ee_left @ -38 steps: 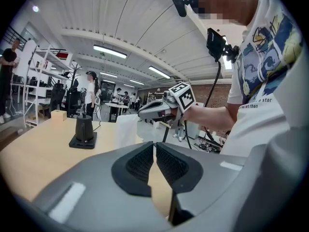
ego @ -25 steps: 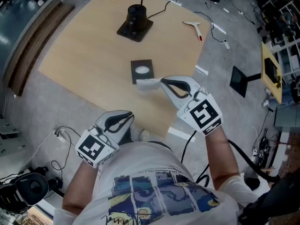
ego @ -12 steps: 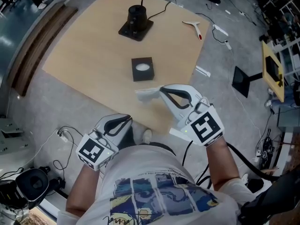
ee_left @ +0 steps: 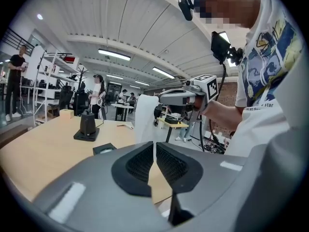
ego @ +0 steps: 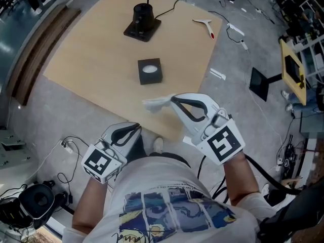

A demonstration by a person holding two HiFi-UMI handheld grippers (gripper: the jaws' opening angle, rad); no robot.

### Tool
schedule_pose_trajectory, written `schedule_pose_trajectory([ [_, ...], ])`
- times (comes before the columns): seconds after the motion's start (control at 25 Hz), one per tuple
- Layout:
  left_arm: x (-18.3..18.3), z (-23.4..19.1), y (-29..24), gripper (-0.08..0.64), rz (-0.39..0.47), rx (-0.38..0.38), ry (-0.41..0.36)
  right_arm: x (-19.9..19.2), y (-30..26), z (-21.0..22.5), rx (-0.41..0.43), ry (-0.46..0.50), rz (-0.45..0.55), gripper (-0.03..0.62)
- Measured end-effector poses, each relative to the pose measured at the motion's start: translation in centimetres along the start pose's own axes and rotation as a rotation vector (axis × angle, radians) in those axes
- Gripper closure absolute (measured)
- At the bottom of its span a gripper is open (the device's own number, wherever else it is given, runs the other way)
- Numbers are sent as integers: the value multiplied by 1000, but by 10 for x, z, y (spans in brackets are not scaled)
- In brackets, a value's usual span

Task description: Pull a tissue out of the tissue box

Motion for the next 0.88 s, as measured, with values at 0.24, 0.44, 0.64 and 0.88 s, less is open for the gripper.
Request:
schedule_pose_trajectory([
  [0.24,2,2,-3,537,3,6,-9,3,11,-2,-3,-6,10,589],
  [0.44,2,4,-2,537,9,8,-17,5,18,-5,-10,-8,18,589],
  [0.64,1,1,-5,537,7,4,-16,3,20,-2,-15,-15,18,589],
  [0.88,1,-1,-6,537,4,3,-11,4,19,-1,-14,-9,22,589],
])
Point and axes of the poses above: the fingertips, and each gripper's own axes: y backward along the fingers, z to its right, x out of its top, the point moved 10 cm from there along y, backward along the fingers, and after that the axes turned 8 degrees about -x, right-handed, at the moved point
